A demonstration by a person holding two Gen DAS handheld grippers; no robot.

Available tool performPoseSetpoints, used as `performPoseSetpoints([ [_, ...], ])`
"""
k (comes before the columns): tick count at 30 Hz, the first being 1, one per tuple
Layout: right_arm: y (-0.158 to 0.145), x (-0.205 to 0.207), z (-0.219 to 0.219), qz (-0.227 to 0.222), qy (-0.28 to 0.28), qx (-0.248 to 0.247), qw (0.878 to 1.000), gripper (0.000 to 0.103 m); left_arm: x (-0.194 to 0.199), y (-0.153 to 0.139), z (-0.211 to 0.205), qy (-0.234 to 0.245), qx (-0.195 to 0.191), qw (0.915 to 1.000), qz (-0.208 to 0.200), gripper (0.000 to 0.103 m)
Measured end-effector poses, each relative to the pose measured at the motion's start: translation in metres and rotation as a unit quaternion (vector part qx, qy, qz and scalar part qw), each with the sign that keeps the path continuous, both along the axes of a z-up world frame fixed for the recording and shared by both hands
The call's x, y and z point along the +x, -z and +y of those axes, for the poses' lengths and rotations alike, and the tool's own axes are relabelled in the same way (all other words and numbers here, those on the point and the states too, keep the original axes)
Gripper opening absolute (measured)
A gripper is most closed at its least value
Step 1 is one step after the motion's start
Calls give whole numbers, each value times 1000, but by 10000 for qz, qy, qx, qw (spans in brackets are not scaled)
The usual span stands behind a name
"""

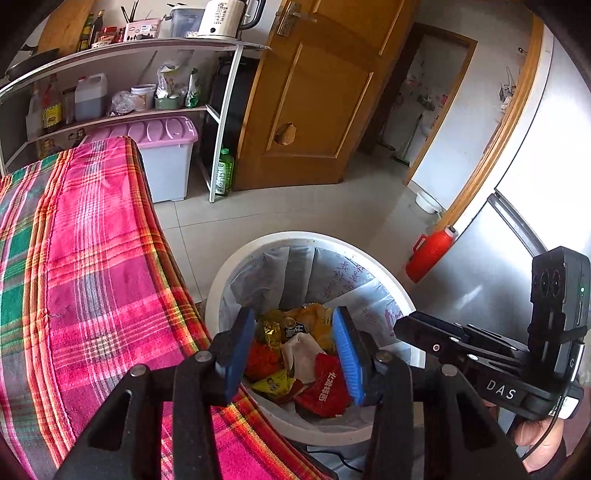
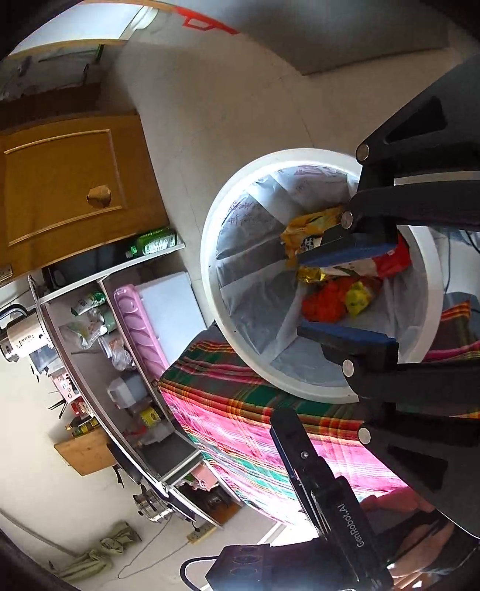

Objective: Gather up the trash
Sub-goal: 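Move both open tools back over the last table trash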

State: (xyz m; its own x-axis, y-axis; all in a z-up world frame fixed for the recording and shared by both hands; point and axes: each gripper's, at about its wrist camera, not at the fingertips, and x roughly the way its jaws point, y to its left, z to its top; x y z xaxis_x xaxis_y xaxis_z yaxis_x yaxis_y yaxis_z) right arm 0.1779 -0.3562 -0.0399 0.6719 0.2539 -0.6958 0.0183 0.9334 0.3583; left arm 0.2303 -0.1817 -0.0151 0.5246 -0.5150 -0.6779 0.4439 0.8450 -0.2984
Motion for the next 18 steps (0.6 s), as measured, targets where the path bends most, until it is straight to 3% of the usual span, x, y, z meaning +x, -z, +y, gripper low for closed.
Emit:
performPoseSetpoints([
  [8,-14,-8,14,-212,-224,-38,9995,32,-19,-19,23,-129,-61,9994,-328,46],
  [18,-36,-21,51,-471,-651,-89,9967,32,-47,-38,74,-627,-56,9962,-607,46],
])
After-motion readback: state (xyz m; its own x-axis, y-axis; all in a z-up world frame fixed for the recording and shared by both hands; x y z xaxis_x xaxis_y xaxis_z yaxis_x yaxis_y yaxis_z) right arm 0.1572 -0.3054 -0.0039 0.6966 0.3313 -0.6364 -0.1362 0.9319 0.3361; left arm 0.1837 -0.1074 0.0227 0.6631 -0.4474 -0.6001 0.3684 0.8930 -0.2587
